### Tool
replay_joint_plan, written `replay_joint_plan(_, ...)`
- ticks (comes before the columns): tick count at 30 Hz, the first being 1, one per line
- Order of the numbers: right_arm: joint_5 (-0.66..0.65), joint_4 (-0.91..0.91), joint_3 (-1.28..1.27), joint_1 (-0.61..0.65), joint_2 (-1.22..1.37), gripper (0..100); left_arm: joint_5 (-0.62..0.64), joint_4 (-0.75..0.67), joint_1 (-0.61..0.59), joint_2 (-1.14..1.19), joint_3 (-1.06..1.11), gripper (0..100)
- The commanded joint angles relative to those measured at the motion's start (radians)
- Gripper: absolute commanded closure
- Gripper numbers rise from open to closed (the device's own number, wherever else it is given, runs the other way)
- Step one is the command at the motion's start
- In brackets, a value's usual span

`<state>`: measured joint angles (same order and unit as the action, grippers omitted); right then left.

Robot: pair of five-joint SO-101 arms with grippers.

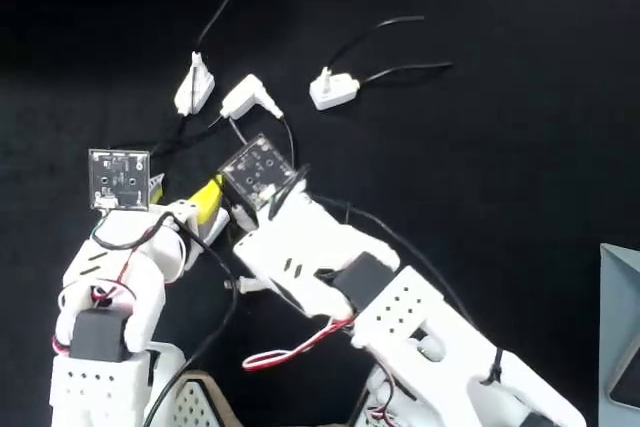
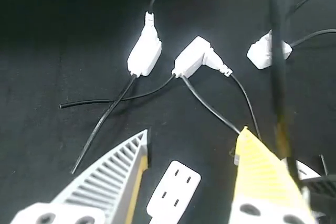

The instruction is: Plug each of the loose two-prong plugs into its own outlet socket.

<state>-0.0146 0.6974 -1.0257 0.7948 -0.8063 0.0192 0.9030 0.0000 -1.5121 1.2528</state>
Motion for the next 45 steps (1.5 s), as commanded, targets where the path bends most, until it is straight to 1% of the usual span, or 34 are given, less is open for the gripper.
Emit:
replay_joint_plan(1,0.003,-0.017,0.007,0.021,-0.016,98.7,0.002,0.035,0.084,-0.009,-0.031,73)
replay_joint_plan(5,0.003,-0.014,0.005,0.021,-0.016,98.7,-0.061,0.163,0.165,-0.009,-0.12,73)
replay_joint_plan(7,0.003,-0.011,0.005,0.02,-0.016,98.7,-0.077,0.181,0.174,-0.009,-0.134,73)
replay_joint_plan(10,0.003,-0.012,0.005,0.015,-0.016,98.7,-0.077,0.181,0.156,-0.009,-0.124,73)
replay_joint_plan(12,0.0,-0.017,0.005,0.009,-0.016,98.7,-0.077,0.18,0.12,-0.009,-0.125,73)
replay_joint_plan(15,-0.003,-0.028,0.016,-0.026,-0.016,98.7,-0.069,0.176,0.013,-0.009,-0.133,73)
replay_joint_plan(17,-0.003,-0.081,0.013,-0.052,-0.015,98.7,-0.057,0.15,-0.061,-0.009,-0.127,74)
replay_joint_plan(23,-0.005,-0.169,0.033,-0.063,0.041,98.7,0.084,0.137,-0.272,-0.009,-0.127,74)
replay_joint_plan(29,-0.005,-0.242,0.131,-0.061,0.268,98.7,0.184,0.103,-0.421,-0.009,-0.114,74)
replay_joint_plan(31,-0.005,-0.259,0.179,-0.061,0.354,98.7,0.213,0.101,-0.447,-0.009,-0.107,74)
replay_joint_plan(34,-0.005,-0.285,0.245,-0.061,0.466,98.7,0.221,0.101,-0.475,-0.009,-0.101,74)
replay_joint_plan(36,-0.005,-0.304,0.28,-0.06,0.527,98.7,0.221,0.087,-0.478,-0.009,-0.087,74)
replay_joint_plan(41,-0.005,-0.341,0.357,-0.06,0.656,98.7,0.221,0.002,-0.483,-0.009,-0.024,74)
replay_joint_plan(45,-0.005,-0.39,0.375,-0.058,0.73,98.7,0.221,-0.005,-0.484,-0.009,-0.021,74)
